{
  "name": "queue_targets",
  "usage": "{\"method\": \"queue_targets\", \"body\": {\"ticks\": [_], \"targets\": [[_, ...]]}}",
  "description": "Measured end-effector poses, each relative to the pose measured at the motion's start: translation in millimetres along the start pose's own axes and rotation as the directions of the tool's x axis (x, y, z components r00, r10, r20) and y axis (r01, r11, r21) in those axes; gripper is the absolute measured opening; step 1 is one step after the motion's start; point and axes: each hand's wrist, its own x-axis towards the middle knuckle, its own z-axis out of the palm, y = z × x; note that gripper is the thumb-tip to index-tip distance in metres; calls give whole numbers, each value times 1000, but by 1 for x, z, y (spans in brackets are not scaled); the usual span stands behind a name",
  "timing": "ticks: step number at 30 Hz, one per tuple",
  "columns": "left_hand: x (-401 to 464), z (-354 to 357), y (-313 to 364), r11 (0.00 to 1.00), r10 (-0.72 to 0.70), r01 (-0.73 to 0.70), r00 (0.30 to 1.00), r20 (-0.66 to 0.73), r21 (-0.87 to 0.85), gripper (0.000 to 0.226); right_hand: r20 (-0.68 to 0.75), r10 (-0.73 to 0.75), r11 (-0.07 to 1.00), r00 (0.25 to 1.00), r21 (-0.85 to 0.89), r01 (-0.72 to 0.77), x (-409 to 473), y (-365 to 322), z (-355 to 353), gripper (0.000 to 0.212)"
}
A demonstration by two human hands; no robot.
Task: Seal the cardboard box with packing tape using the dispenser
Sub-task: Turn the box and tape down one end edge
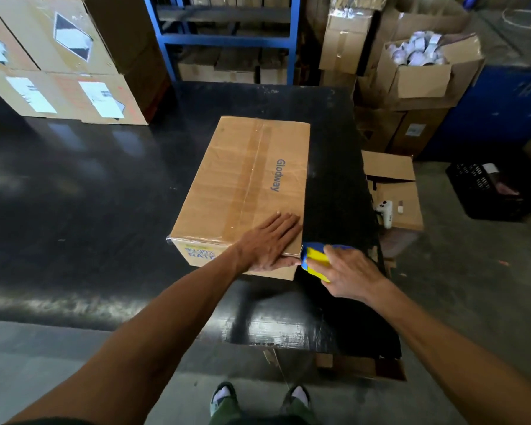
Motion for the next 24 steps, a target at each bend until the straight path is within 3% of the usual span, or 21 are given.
{"method": "queue_targets", "body": {"ticks": [4, 9, 11, 15, 17, 20, 22, 24], "targets": [[1, -8, 3, 999, 2, -4, 998, -61, -45, 91, 38, 47, 998, 998, 41, -49, 5, 1, 10, 58], [9, -8, 11, 992, 122, -120, 985, -123, 25, 56, 55, 160, 982, 986, 96, -165, -3, 34, 5, 60], [10, -6, 18, 994, 106, -107, 982, -159, 6, 35, 67, 198, 974, 978, 102, -204, -8, 43, 8, 60], [16, -2, 29, 999, 21, -30, 978, -209, -40, 27, 90, 226, 967, 970, 96, -234, -15, 45, 9, 59], [18, -3, 30, 995, -68, 52, 979, -195, -88, 41, 71, 259, 956, 963, 121, -266, -14, 45, 4, 58], [23, -11, 33, 937, -328, 319, 944, -44, -142, 99, 39, 328, 929, 944, 167, -330, -6, 44, -6, 55], [26, -13, 36, 882, -449, 452, 892, 49, -136, 111, -18, 413, 881, 911, 261, -394, 0, 43, -15, 55], [27, -12, 37, 854, -487, 499, 866, 109, -145, 109, -74, 526, 794, 847, 401, -458, 5, 42, -26, 56]]}}
